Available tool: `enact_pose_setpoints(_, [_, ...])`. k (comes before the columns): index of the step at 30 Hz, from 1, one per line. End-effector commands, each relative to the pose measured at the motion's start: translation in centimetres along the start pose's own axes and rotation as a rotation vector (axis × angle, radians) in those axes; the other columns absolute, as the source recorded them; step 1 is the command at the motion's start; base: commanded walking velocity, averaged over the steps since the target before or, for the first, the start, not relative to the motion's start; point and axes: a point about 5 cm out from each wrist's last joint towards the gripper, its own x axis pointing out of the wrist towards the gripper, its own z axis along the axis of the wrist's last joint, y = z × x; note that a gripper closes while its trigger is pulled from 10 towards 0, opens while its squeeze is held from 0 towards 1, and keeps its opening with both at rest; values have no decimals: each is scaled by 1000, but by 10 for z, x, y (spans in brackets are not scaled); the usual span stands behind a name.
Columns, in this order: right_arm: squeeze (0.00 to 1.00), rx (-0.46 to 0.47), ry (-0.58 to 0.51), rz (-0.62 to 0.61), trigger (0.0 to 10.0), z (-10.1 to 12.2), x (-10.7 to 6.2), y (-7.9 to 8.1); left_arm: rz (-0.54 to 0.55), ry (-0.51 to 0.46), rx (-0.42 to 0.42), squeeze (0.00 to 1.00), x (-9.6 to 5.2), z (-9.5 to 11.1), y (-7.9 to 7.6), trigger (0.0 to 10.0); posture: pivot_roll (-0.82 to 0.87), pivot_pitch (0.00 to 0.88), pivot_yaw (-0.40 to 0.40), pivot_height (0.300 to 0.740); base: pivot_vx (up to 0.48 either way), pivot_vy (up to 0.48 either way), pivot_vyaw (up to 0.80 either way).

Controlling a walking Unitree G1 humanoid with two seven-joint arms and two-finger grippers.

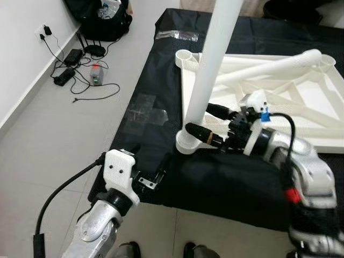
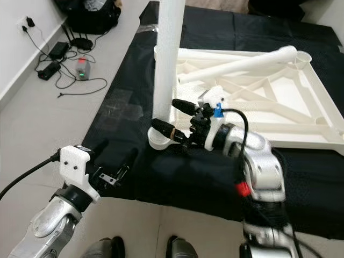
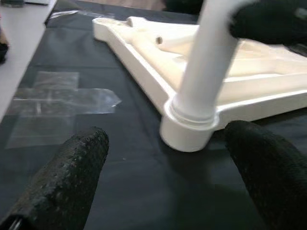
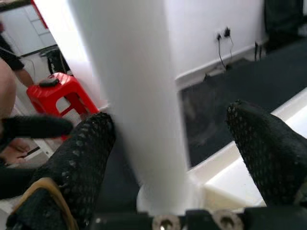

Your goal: Building children table

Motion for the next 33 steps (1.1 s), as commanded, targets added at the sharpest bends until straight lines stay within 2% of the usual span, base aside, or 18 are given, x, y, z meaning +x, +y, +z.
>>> enact_pose_setpoints(1, [1000, -9, -1, 38, 10000, -1, 4, -1, -4, 22, -11, 0, -3, -2, -2, 10000, 68, 273, -46, 740, 0, 0, 0])
enact_pose_setpoints(5, [1000, -77, -67, 109, 10000, 29, 23, -19, -2, 28, -11, 0, -7, -1, -3, 10000, 89, 276, -48, 740, 0, 0, 0])
enact_pose_setpoints(11, [1000, -92, -99, 225, 10000, 46, 31, -19, 2, 30, -11, 0, -9, -1, -3, 10000, 97, 275, -52, 740, 0, 0, 0])
enact_pose_setpoints(13, [1000, -104, -118, 313, 10000, 53, 33, -18, 3, 30, -13, 0, -9, 0, -3, 10000, 96, 276, -54, 740, 0, 0, 0])
enact_pose_setpoints(14, [620, -117, -118, 375, 10000, 56, 32, -16, 3, 30, -14, 0, -9, 0, -4, 10000, 95, 278, -56, 740, 0, 0, 0])
enact_pose_setpoints(16, [620, -128, -117, 423, 10000, 58, 33, -17, 3, 31, -15, 0, -9, 0, -4, 10000, 95, 278, -56, 740, 0, 0, 0])
enact_pose_setpoints(17, [0, -131, -126, 452, 10000, 62, 33, -19, 3, 31, -17, 0, -9, 0, -4, 10000, 93, 280, -58, 740, 0, 0, 0])
enact_pose_setpoints(19, [0, -133, -134, 471, 10000, 64, 34, -22, 4, 32, -18, 0, -9, 0, -4, 10000, 93, 280, -58, 740, 0, 0, 0])
enact_pose_setpoints(20, [0, -140, -137, 482, 2353, 67, 35, -25, 5, 32, -18, 0, -9, 1, -5, 10000, 94, 281, -60, 740, 0, 0, 0])
enact_pose_setpoints(22, [0, -146, -138, 490, 2353, 69, 36, -27, 6, 32, -18, 0, -10, 1, -5, 10000, 94, 281, -60, 740, 0, 0, 0])
enact_pose_setpoints(23, [0, -150, -138, 497, 0, 70, 36, -27, 6, 32, -18, 0, -10, 1, -5, 10000, 94, 281, -60, 740, 0, 0, 0])
enact_pose_setpoints(28, [0, -137, -174, 539, 0, 76, 35, -28, 6, 33, -18, 0, -9, 1, -6, 10000, 96, 284, -57, 740, 0, 0, 0])
enact_pose_setpoints(33, [0, -129, -170, 532, 0, 71, 31, -29, 7, 33, -17, 0, -8, 0, -5, 10000, 82, 285, -64, 740, 0, 0, 0])
